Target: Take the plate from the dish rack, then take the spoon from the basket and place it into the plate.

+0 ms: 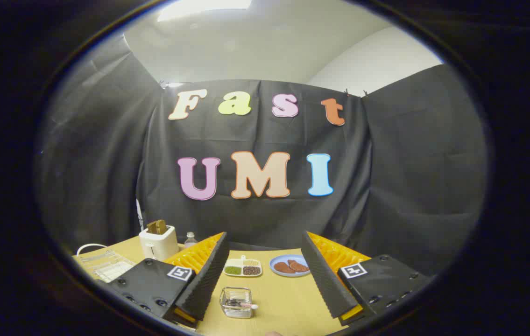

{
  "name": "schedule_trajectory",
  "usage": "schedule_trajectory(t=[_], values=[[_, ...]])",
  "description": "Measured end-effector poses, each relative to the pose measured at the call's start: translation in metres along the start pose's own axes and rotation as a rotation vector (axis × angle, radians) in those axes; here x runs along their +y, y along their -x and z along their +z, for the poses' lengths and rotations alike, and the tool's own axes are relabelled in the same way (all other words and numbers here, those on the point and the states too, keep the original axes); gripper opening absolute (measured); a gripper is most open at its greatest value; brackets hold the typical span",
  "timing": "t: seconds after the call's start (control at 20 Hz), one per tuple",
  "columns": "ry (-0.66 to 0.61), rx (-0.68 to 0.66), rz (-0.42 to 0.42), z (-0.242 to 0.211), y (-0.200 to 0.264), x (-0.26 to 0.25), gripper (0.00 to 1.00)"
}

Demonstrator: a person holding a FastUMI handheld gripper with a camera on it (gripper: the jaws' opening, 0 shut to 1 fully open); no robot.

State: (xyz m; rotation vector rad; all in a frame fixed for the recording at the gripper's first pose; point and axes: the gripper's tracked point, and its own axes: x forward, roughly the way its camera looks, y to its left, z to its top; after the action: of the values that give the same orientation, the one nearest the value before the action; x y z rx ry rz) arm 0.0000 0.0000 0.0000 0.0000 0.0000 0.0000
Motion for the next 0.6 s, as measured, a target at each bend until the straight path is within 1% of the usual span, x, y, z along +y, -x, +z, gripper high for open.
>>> schedule_trajectory(t=[0.35,0.6], values=[[-0.004,0.013,-0.003,-0.003,0.009,0.008,0.98],[0.003,0.005,0.009,0.004,0.012,0.013,0.98]])
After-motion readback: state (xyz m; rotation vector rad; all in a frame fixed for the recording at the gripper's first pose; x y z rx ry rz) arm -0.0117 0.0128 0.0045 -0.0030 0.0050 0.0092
